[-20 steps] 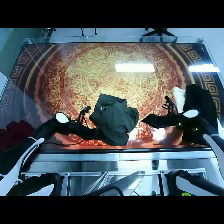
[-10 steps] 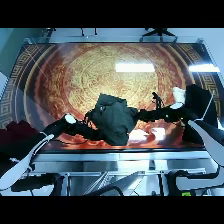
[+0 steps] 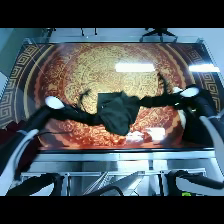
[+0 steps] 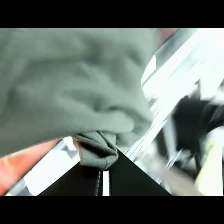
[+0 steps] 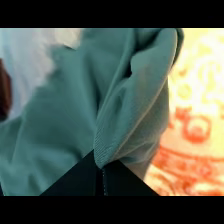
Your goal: Fold the shirts.
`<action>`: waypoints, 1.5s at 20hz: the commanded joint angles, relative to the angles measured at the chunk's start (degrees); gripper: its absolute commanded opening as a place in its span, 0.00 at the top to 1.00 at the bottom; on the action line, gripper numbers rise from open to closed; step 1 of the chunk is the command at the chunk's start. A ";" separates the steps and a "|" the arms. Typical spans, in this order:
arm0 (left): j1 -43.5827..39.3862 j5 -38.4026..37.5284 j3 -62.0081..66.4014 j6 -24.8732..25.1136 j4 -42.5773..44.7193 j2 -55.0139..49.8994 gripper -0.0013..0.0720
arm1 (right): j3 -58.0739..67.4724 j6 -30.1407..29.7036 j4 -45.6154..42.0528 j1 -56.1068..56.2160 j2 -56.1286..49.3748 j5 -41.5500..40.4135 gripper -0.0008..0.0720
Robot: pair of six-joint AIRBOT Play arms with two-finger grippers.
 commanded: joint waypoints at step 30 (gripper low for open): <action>17.05 -1.46 -0.46 7.78 9.73 -15.54 0.96 | 19.96 6.67 -12.55 10.03 -23.85 8.70 0.73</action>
